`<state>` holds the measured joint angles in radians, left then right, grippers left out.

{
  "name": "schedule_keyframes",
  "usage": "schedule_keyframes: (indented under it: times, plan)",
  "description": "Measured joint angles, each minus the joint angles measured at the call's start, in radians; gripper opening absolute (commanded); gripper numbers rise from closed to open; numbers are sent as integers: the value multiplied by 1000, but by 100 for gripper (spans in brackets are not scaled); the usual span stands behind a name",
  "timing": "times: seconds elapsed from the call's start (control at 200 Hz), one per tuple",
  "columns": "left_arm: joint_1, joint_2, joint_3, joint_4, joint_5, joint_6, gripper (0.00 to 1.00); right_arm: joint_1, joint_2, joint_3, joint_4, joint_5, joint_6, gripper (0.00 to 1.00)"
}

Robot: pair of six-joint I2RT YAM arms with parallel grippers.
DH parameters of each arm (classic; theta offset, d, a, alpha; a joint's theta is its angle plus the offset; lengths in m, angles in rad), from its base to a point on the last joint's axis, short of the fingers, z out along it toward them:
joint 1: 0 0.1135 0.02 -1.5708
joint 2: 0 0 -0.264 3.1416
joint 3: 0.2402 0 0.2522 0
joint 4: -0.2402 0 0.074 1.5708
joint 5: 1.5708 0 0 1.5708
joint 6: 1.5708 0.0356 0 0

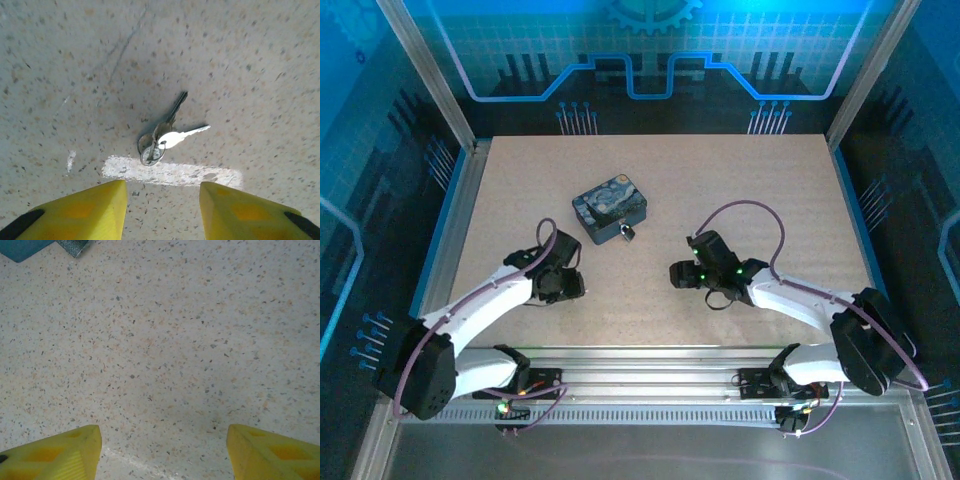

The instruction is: Unlock a padlock with a key

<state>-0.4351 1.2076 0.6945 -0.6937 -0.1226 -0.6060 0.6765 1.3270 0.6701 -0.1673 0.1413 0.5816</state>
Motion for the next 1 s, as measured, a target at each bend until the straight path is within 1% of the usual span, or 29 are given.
schedule_keyframes:
  times: [0.145,0.42,0.59,1.0]
  plan:
    - [-15,70,-17,29,0,-2,36,16,7,-2,7,0,6,67]
    - [-26,195,6,71,-19,10,35,25,8,-2,6,2,6,67]
    - [-26,208,29,71,-49,32,33,25,8,-2,7,1,6,67]
    - [-28,269,34,90,-61,58,36,26,37,-2,12,-3,6,67]
